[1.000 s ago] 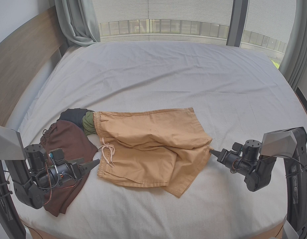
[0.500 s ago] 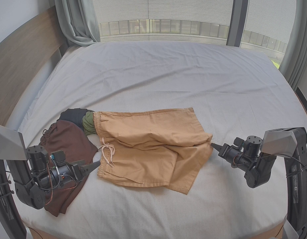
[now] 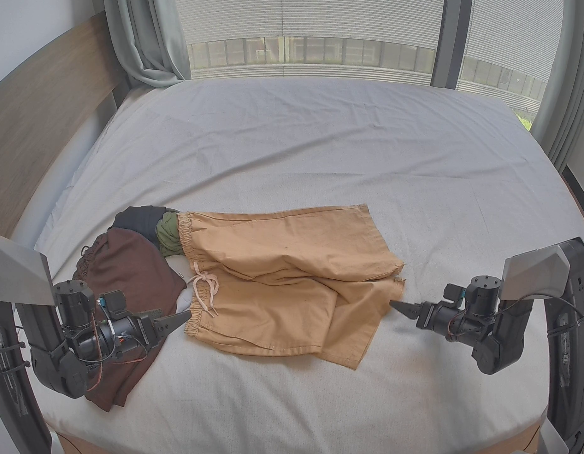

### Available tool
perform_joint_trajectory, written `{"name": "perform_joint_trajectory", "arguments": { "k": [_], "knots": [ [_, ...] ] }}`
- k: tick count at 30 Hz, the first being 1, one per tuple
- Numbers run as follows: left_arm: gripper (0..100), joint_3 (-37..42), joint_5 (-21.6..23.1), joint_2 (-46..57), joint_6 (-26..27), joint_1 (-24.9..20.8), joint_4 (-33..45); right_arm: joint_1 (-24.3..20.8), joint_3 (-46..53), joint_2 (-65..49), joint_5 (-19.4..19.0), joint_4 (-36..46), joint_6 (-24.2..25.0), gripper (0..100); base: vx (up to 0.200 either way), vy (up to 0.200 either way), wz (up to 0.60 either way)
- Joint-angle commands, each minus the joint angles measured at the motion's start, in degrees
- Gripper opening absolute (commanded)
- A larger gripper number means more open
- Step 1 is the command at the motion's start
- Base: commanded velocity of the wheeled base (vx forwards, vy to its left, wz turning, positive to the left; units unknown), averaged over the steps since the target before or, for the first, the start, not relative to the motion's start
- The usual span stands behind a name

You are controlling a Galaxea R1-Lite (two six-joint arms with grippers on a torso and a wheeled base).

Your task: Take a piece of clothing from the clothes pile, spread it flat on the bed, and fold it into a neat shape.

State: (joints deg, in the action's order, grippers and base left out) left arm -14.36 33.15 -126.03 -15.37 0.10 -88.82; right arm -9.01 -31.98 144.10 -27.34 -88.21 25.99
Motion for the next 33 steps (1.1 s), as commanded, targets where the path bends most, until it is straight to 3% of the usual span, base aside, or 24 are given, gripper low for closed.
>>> {"name": "perform_joint_trajectory", "arguments": {
  "k": [1, 10, 33],
  "knots": [
    [100, 0.03, -0.01, -0.45, -0.01, -0.19, -0.04, -3.3, 6.05, -1.99, -4.82, 0.06, -0.33, 100, 0.0, 0.0, 0.0],
    [100, -0.14, -0.01, -0.27, -0.01, -0.01, -0.04, -7.51, 4.99, 1.09, -4.56, 0.06, 0.03, 100, 0.0, 0.0, 0.0],
    [100, -0.23, -0.01, -0.27, -0.01, -0.36, -0.04, -11.91, 0.16, 5.22, -4.21, 0.06, 1.61, 100, 0.0, 0.0, 0.0]
  ]
}}
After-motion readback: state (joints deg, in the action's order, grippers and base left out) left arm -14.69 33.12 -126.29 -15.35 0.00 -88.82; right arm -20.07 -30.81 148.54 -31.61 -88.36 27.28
